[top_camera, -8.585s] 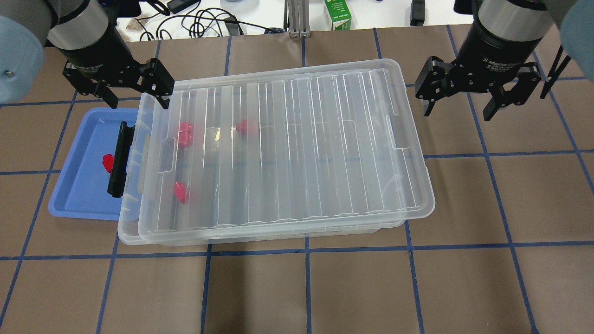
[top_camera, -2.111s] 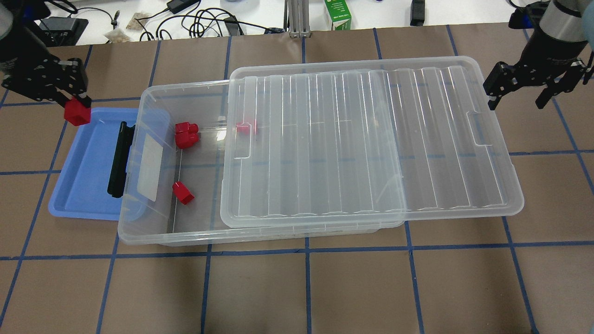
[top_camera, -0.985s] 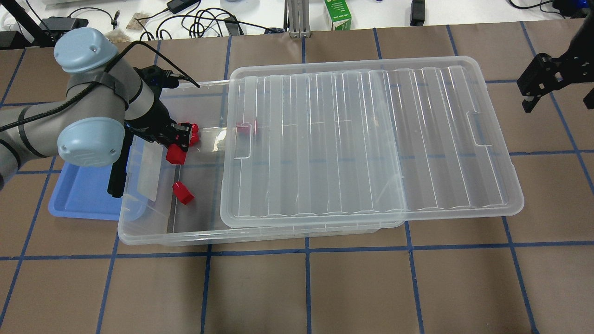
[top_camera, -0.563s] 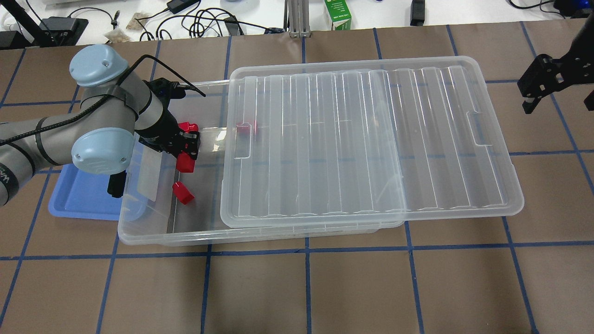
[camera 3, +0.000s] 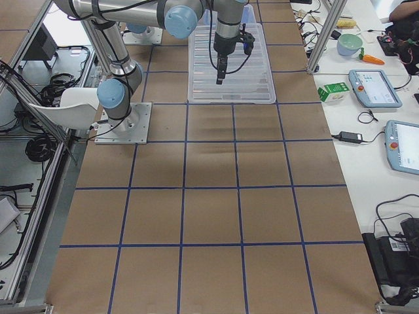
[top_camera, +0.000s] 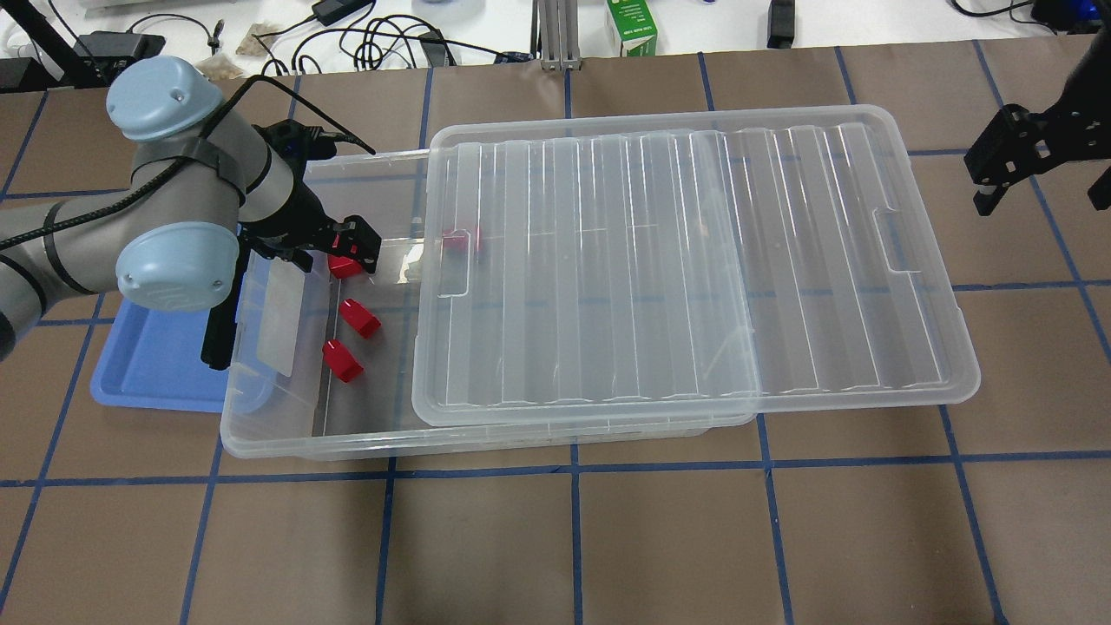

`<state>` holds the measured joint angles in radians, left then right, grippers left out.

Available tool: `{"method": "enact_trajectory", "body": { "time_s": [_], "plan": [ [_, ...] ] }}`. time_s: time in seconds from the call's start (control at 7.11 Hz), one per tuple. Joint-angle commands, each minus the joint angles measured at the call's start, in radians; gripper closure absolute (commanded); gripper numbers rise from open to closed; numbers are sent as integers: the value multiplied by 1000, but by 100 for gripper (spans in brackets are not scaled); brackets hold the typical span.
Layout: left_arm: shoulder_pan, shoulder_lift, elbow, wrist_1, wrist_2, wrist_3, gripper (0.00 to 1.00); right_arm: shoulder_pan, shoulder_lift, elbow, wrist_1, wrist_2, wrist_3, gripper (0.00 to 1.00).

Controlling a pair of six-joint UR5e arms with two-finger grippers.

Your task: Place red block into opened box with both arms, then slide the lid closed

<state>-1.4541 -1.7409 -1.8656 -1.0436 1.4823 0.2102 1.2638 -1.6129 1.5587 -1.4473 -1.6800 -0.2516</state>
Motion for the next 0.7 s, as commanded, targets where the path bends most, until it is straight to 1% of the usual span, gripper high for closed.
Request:
{"method": "enact_trajectory", "body": {
  "time_s": [0.0, 0.14, 0.28, 0.42, 0.56],
  "plan": [
    [-9, 50, 78, -93, 12, -20, 8, 0, 1, 3, 1, 0, -2, 0],
    [-17, 91, 83, -104, 15, -23, 0, 0, 1, 3, 1, 0, -2, 0],
    [-17, 134, 103, -163, 50, -22, 0, -1, 1, 3, -1, 0, -2, 0],
    [-19, 162, 135, -268, 97, -23, 0, -1, 1, 3, 1, 0, -2, 0],
    [-17, 188, 199, -377, 90, -43, 0, -6, 4, 3, 1, -1, -24, 0]
  ]
}}
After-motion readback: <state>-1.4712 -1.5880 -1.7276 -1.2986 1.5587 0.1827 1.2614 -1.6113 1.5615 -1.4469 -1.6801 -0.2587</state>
